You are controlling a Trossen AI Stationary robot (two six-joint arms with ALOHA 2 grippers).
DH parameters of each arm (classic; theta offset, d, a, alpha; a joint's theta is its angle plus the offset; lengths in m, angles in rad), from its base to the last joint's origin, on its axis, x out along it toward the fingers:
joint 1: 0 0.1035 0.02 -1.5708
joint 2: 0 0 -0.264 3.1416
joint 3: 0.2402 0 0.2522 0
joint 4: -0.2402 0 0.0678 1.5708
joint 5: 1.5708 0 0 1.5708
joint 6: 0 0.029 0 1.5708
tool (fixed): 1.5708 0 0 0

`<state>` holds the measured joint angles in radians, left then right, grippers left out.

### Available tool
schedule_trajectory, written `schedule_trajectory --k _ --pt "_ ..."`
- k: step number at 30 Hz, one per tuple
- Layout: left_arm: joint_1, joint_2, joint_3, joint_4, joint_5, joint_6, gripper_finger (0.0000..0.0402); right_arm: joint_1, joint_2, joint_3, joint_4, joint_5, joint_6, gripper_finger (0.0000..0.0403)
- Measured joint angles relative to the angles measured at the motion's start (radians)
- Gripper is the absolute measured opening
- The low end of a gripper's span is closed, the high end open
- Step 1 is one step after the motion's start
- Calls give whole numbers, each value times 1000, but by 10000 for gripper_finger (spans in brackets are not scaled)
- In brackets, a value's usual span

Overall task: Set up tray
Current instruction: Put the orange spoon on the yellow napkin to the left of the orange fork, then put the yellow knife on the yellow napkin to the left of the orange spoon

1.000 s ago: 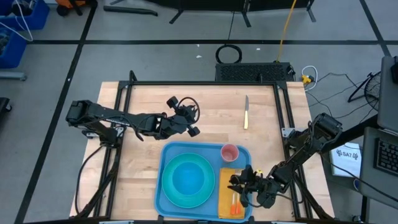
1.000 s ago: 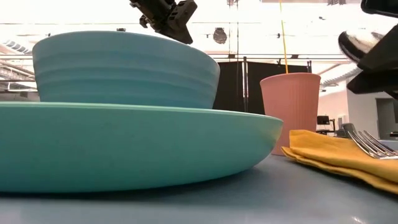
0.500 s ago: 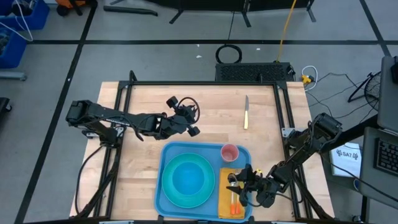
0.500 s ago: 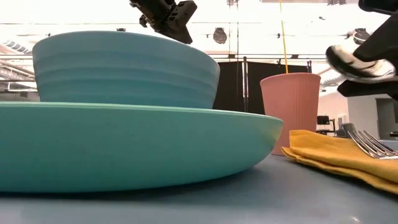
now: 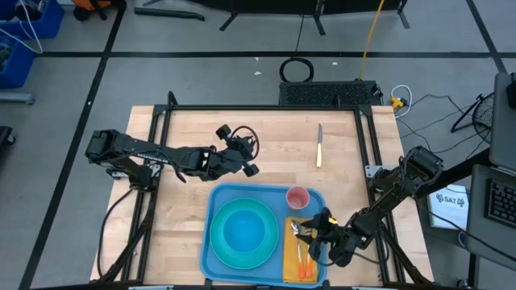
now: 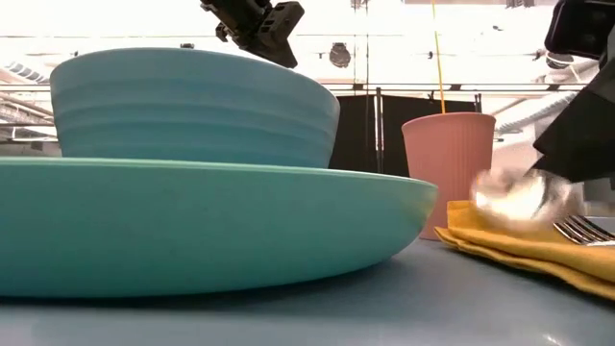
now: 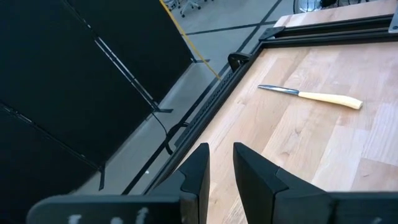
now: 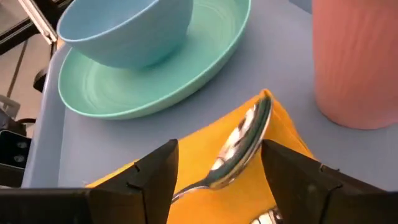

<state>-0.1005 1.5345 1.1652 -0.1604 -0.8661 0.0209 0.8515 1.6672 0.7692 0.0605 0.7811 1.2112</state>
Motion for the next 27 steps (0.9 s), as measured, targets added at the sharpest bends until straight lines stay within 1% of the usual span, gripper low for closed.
schedule_trajectory --k 7,12,14,16,21,27 --pt "0 0 0 0 0 1 76 -1 0 0 -107 3 106 219" --pt "0 0 0 0 0 1 76 -9 0 0 -94 -7 104 211" --pt "0 0 0 1 0 1 76 -15 -2 0 -73 -27 69 201" --pt "0 0 0 2 0 1 76 -15 -22 0 -62 -20 33 191" --pt "0 0 0 3 0 1 76 -14 -126 1 -88 47 -60 166" --pt "2 0 0 6 3 0 76 -28 -290 1 -201 155 -212 150"
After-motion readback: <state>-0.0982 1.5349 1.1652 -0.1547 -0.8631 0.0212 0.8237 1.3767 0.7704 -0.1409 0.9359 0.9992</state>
